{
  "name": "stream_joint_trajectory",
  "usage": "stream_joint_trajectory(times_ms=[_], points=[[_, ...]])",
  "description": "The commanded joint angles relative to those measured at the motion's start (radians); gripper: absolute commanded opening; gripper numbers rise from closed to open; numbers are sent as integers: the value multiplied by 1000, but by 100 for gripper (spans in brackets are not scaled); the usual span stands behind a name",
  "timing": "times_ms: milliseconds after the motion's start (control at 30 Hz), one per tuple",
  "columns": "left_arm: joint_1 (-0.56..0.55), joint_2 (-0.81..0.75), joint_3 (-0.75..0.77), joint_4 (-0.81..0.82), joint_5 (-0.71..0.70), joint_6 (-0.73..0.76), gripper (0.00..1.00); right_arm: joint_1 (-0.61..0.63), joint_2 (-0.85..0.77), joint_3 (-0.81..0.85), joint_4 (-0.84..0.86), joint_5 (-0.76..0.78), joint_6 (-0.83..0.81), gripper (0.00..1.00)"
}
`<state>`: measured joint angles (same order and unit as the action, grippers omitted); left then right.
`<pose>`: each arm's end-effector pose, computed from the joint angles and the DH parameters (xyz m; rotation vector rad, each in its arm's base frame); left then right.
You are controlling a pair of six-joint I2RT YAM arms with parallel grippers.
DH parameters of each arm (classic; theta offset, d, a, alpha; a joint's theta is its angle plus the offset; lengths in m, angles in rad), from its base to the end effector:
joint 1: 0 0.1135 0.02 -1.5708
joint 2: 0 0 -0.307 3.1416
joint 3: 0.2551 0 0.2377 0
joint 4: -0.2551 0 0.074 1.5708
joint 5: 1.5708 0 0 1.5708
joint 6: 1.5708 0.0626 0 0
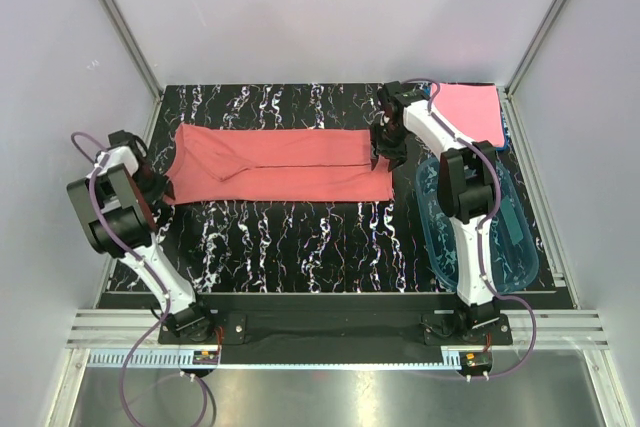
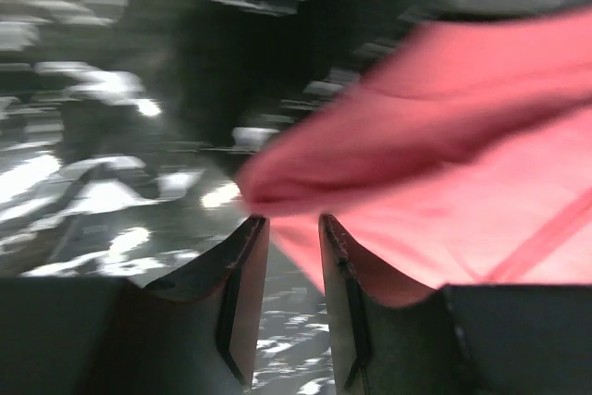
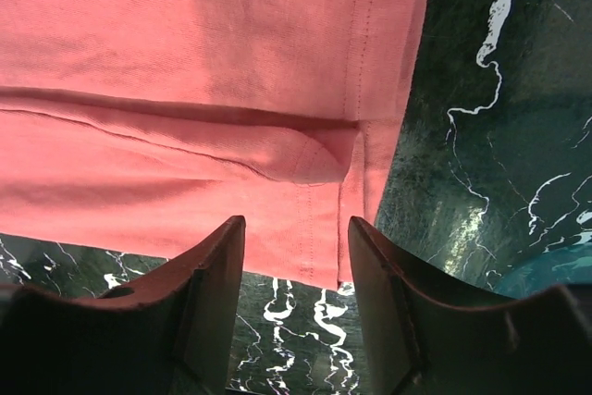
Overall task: Fold and stack the t-shirts
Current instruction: Fold the tshirt
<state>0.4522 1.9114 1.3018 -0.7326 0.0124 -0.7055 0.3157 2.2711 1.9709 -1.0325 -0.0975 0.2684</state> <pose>0.3389 0.1638 0.1873 -1.5934 2.4419 -0.0602 0.4615 0.1571 0.2051 -0.0864 2.9310 0.2380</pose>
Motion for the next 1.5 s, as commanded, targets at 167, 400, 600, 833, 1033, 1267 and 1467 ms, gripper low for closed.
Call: stream_joint_trajectory(times_ms=[167, 400, 600, 833, 1033, 1267, 1467], points=[[-18, -107, -16, 27, 12, 21, 34, -6, -22, 14, 37, -82, 34, 46], [-109, -172, 43, 28, 40, 29, 31, -26, 25, 34, 63, -93, 63, 28], [-207, -137, 82, 64, 147, 21, 35, -79, 106, 57, 108, -114, 80, 24], [-257, -80, 85, 119, 233, -32, 41, -84, 84, 92, 71, -84, 43, 28], [-296, -55, 53, 133, 248, -101, 40, -83, -39, 72, 55, -77, 43, 35], [-317, -2, 102, 64, 178, -153, 37, -81, -140, 11, 61, -90, 40, 35], [-317, -18, 79, 39, 109, -192, 37, -79, -174, -44, 77, -94, 35, 35]])
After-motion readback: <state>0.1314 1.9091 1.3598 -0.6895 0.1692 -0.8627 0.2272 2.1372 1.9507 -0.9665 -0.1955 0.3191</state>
